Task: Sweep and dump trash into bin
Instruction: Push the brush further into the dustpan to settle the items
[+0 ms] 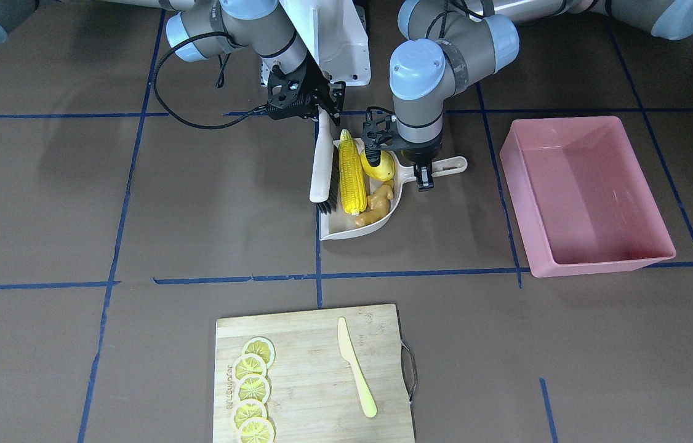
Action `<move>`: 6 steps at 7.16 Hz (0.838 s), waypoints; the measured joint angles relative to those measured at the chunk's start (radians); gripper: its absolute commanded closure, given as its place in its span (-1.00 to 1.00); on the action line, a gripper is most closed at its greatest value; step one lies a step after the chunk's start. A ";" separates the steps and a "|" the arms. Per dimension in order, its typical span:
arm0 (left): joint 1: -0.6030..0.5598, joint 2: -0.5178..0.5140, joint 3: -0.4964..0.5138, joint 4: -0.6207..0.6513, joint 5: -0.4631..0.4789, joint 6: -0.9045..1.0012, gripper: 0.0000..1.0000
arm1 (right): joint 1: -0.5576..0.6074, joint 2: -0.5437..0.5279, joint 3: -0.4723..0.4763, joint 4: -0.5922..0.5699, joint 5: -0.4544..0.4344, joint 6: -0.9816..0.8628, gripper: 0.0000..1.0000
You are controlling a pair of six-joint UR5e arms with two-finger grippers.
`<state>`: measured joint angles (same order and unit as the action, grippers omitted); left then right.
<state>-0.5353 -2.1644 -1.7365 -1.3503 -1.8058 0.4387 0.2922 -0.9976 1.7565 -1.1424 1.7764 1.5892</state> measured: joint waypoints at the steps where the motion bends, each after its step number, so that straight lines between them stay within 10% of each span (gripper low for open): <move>1: 0.000 0.000 0.000 -0.001 0.000 0.000 1.00 | 0.000 -0.004 0.002 -0.001 0.001 0.000 1.00; 6: 0.000 0.000 0.000 -0.001 -0.001 0.000 1.00 | 0.001 -0.014 0.006 -0.003 0.001 0.000 1.00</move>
<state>-0.5353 -2.1645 -1.7365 -1.3514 -1.8066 0.4387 0.2930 -1.0116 1.7622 -1.1457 1.7779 1.5892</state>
